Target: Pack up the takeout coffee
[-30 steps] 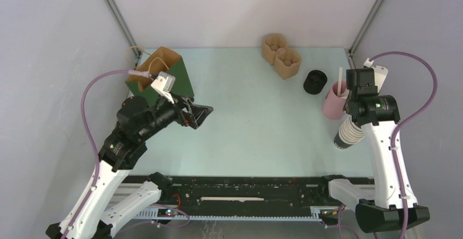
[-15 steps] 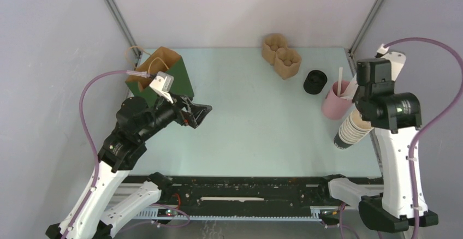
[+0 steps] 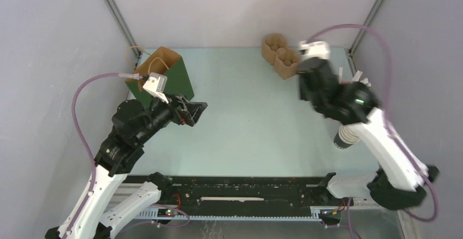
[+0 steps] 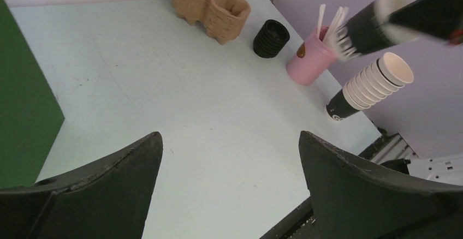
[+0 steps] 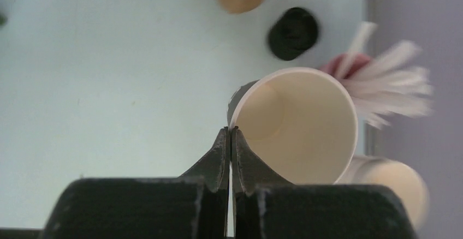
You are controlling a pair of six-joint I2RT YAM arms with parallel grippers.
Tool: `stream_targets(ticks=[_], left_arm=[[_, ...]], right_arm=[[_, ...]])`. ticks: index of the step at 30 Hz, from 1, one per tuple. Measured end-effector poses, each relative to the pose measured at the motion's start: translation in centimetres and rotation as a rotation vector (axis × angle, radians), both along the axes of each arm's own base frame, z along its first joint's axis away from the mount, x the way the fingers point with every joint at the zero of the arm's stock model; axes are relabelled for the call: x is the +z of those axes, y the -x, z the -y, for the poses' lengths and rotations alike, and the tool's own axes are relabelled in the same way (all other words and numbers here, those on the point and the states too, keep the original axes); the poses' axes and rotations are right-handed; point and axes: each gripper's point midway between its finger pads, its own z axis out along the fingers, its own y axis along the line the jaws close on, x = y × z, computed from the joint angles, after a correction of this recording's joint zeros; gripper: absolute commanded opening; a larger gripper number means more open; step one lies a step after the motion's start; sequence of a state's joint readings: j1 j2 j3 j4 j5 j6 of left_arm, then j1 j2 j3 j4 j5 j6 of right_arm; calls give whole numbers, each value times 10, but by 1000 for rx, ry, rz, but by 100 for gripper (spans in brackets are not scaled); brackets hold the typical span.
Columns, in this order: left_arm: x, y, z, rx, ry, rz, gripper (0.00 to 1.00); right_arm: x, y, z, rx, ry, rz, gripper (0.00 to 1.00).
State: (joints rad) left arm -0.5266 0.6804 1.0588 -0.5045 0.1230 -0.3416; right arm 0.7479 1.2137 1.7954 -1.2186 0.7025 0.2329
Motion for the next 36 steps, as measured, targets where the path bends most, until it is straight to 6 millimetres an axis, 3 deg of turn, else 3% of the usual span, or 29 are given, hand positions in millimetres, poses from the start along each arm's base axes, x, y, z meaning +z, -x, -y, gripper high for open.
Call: stream_targets(ticks=[3, 6, 9, 12, 24, 31, 36], left_arm=[[2, 1, -8, 38, 4, 9, 100], [7, 3, -19, 87, 16, 28, 100], [9, 5, -29, 133, 27, 41, 100], [6, 5, -35, 162, 24, 36, 100], [-6, 2, -34, 174, 14, -3, 100], [-9, 0, -32, 166, 9, -13, 100], [-9, 0, -31, 166, 9, -13, 100]], right_arm=[[-53, -22, -64, 119, 44, -108, 0], [-134, -31, -126, 237, 90, -266, 0], [-195, -25, -158, 300, 128, -392, 0], [-233, -16, -173, 335, 140, -466, 0], [-272, -9, -185, 357, 65, -497, 0], [-272, -11, -187, 338, 42, -459, 0], [-269, -6, -177, 319, 28, -445, 1]])
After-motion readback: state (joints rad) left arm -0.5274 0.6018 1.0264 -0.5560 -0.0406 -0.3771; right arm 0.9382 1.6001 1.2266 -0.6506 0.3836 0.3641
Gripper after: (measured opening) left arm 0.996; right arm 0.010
